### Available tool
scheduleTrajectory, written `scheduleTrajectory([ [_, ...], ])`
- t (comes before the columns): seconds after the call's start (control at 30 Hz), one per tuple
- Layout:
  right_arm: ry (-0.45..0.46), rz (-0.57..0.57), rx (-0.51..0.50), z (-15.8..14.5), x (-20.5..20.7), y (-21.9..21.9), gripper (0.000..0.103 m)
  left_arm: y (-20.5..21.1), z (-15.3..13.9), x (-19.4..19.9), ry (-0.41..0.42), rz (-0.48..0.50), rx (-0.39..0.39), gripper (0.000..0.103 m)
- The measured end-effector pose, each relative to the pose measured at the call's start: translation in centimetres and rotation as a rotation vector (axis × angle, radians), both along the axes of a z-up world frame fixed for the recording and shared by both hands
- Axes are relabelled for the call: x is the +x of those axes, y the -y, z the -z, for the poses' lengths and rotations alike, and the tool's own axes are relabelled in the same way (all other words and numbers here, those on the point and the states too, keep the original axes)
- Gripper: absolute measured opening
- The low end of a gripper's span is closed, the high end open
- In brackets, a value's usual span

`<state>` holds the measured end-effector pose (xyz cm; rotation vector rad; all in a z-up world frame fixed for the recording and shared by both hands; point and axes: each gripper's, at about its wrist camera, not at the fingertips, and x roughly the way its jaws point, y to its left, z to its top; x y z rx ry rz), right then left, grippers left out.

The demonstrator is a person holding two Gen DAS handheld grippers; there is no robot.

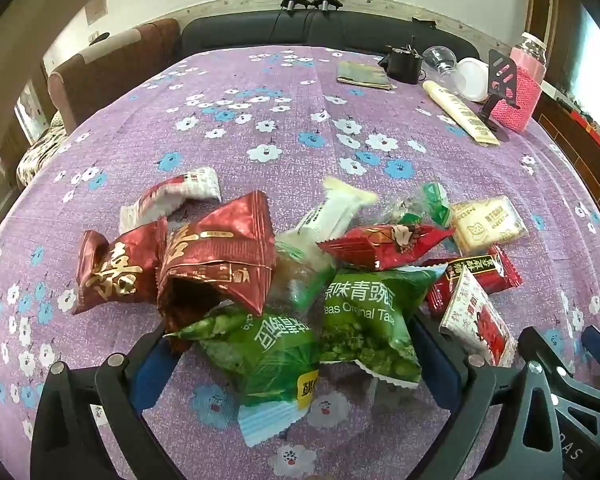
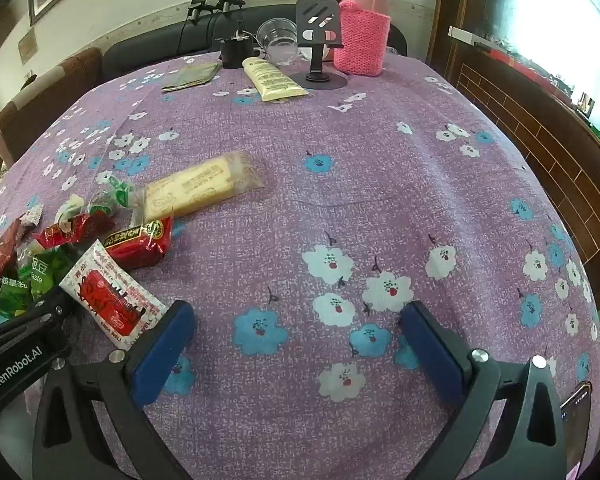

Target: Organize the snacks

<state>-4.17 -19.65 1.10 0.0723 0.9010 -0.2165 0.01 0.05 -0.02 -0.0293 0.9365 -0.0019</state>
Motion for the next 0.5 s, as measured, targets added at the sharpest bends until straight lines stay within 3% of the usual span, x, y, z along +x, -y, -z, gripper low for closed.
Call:
scheduleTrajectory([
  [0.5, -0.002, 0.000, 0.001, 0.00, 0.01, -0.01, 0.103, 0.09, 0.05, -0.17, 0.004, 0.017, 0.015, 0.103],
])
